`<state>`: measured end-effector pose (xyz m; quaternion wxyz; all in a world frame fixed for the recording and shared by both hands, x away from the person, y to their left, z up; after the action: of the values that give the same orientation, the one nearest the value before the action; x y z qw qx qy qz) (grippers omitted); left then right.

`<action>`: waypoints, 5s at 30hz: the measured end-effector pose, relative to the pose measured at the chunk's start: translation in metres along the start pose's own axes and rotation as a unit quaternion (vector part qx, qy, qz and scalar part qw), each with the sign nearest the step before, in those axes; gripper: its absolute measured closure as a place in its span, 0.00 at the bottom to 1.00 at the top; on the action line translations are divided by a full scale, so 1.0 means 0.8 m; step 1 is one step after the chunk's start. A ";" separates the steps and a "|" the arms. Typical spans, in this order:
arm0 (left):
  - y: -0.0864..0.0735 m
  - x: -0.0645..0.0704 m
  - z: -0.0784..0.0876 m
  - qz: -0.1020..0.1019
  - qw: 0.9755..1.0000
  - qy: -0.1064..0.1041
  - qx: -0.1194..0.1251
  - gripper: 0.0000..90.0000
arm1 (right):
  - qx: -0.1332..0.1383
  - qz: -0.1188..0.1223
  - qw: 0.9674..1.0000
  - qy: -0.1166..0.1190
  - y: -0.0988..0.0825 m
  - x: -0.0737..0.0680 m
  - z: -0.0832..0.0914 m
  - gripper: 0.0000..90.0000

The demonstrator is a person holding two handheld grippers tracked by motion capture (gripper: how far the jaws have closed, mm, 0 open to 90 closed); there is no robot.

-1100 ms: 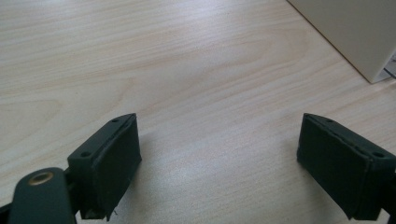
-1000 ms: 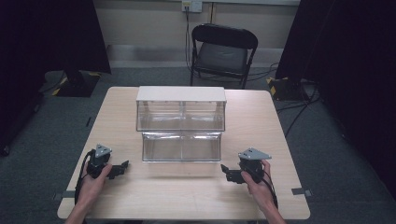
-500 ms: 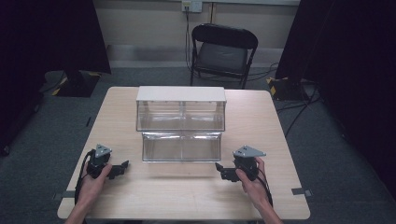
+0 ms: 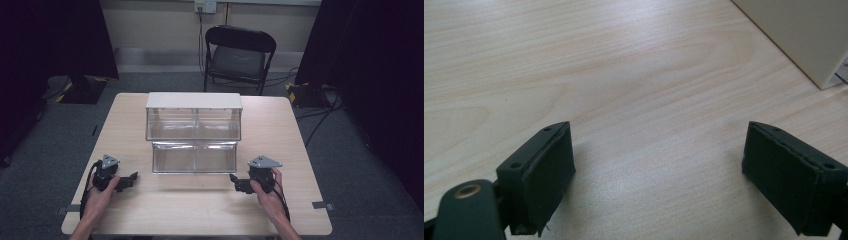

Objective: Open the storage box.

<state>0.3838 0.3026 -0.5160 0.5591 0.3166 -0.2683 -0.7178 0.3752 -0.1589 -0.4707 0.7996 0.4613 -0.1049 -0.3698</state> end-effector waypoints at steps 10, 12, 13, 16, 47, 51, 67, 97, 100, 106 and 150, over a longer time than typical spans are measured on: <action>0.000 0.000 0.000 0.000 1.000 0.000 0.000 0.14 | 0.006 -0.003 1.000 0.002 0.000 -0.001 0.001 0.15; 0.000 0.000 0.000 0.000 1.000 0.000 0.000 0.14 | 0.006 -0.002 1.000 0.000 0.000 -0.001 0.002 0.15; 0.000 0.000 0.000 0.000 1.000 0.000 0.000 0.14 | 0.006 -0.002 1.000 -0.001 0.000 -0.001 0.002 0.15; 0.000 0.000 0.000 0.000 1.000 0.000 0.000 0.14 | 0.006 -0.002 1.000 -0.003 0.000 -0.001 0.002 0.15; 0.000 0.000 0.000 0.000 1.000 0.000 0.000 0.14 | 0.032 -0.005 0.999 0.021 0.004 -0.005 0.013 0.15; 0.000 0.000 0.000 0.000 1.000 0.000 0.000 0.14 | 0.033 -0.003 0.999 0.023 0.005 -0.004 0.013 0.15; 0.000 0.000 0.000 0.000 1.000 0.000 0.000 0.14 | 0.045 0.002 0.999 0.027 0.011 -0.007 0.017 0.15; 0.000 0.000 0.000 0.000 1.000 0.000 0.000 0.14 | 0.055 0.002 0.998 0.027 0.021 -0.008 0.016 0.15; 0.000 0.000 0.000 0.000 1.000 0.000 0.000 0.14 | 0.059 0.003 0.998 0.026 0.022 -0.009 0.017 0.15; 0.000 0.000 0.000 0.000 1.000 0.000 0.000 0.14 | 0.061 0.000 0.998 0.027 0.027 -0.011 0.017 0.16; 0.000 0.000 0.000 0.000 1.000 0.001 0.000 0.14 | 0.074 0.010 0.997 0.038 0.055 -0.016 0.013 0.15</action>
<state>0.3837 0.3025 -0.5160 0.5593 0.3174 -0.2682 -0.7173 0.3823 -0.1440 -0.4269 0.7706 0.5314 -0.1063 -0.3355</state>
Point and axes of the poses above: each handheld gripper's, and its own axes: z roughly backward along the jaws, y roughly out of its top, x roughly to its right, the point moved 2 cm from there along -z, roughly forward along the jaws, and after that the axes turned 14 degrees about y, right-handed, at the moved point
